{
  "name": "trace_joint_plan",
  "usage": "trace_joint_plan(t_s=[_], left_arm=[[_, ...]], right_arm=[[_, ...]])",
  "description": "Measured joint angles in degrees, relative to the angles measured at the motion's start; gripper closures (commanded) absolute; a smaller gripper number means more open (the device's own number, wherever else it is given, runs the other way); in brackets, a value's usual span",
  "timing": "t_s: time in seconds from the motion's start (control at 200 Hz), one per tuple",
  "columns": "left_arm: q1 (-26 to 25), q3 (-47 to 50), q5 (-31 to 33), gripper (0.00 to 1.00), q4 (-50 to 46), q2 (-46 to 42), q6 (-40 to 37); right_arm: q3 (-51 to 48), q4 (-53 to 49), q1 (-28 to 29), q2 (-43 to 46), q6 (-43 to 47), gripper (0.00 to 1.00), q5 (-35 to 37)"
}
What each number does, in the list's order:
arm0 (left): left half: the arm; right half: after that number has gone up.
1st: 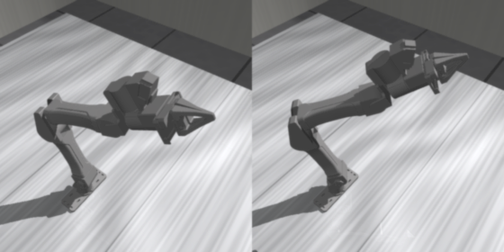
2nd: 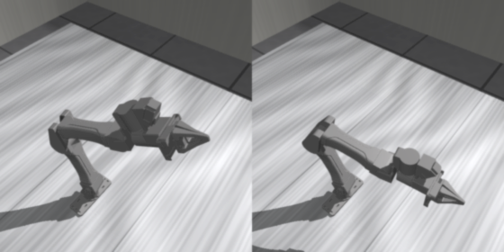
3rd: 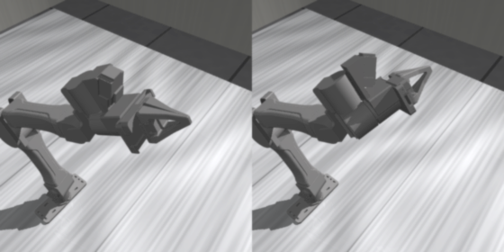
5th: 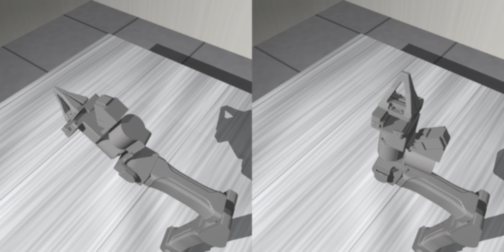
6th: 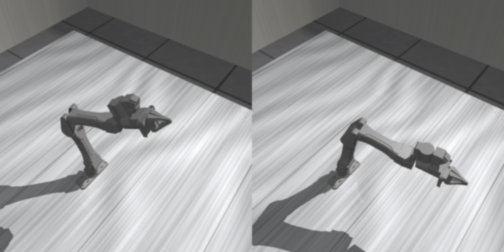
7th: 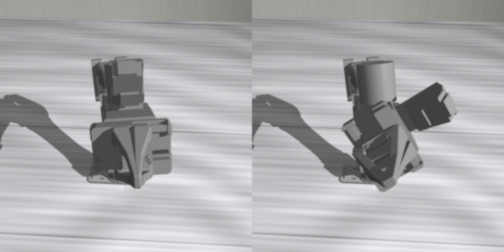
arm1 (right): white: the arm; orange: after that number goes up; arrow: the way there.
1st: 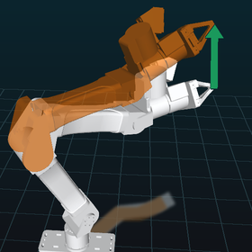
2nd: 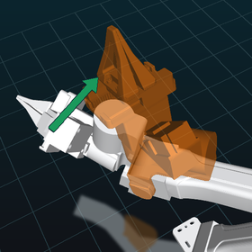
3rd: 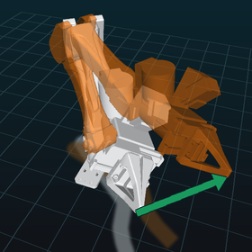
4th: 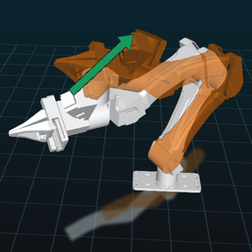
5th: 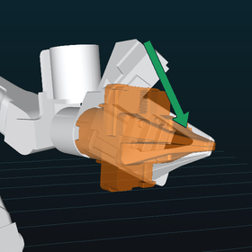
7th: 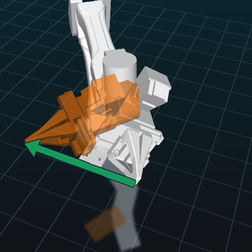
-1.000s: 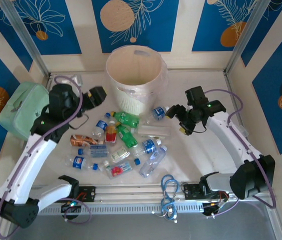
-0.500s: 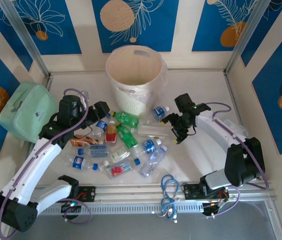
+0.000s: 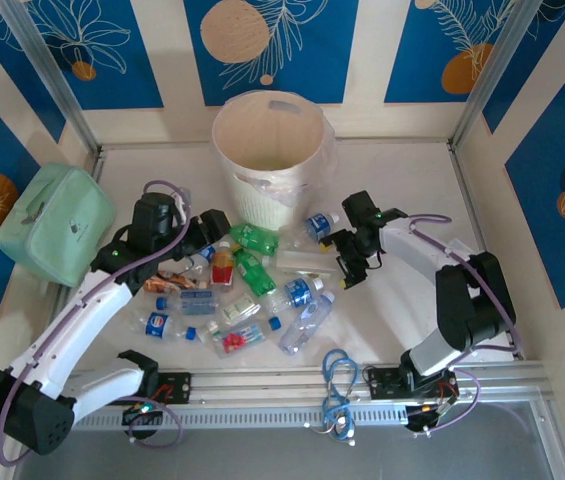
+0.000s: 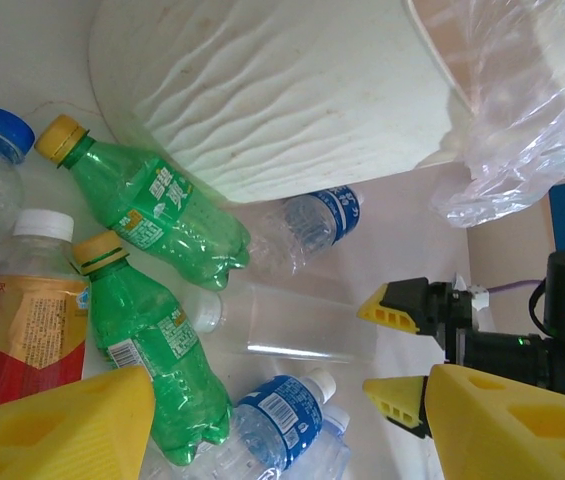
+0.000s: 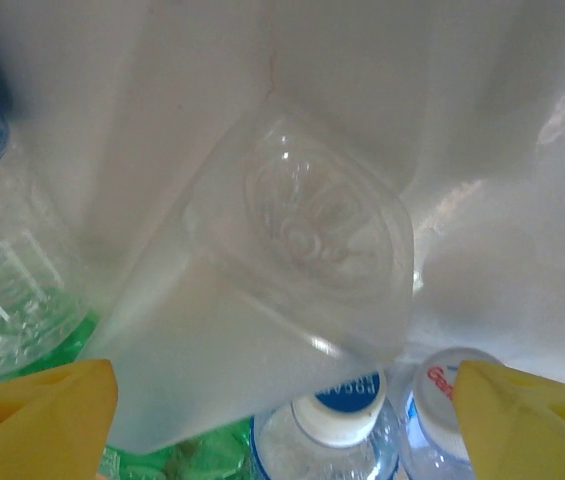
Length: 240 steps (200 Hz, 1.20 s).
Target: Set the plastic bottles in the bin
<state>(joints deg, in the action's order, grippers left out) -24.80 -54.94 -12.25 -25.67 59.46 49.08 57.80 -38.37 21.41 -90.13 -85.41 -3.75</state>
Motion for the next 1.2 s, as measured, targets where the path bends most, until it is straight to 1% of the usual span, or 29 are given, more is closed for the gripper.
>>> trace_joint_plan(t_s=[0.205,0.32,0.59,0.87,0.97,1.2], left_arm=[[-0.92,0.0,-0.24,0.28,0.52,0.85,0.13],[-1.4,0.0,-0.28,0.28,1.03,1.16,0.13],[-1.6,-0.13,-0.9,0.28,1.22,3.17,0.0],[-1.6,-2.56,-1.05,0.28,1.05,4.09,-0.07],[-1.6,-2.89,-1.05,0.28,1.03,4.09,-0.09],[-1.6,-2.99,-1.05,0.28,0.74,4.09,-0.66]], right_arm=[[1.75,1.4,0.0,-3.74,-0.79,0.17,0.9],[2.73,1.92,0.0,-5.68,-0.87,0.22,1.16],[2.69,3.34,-0.11,-6.12,-1.79,0.43,1.4],[1.29,4.81,-1.29,-5.16,-1.42,0.59,1.36],[0.35,5.22,-2.16,-4.35,-0.98,0.62,1.4],[-2.84,5.7,-4.2,-0.76,0.61,0.66,2.23]])
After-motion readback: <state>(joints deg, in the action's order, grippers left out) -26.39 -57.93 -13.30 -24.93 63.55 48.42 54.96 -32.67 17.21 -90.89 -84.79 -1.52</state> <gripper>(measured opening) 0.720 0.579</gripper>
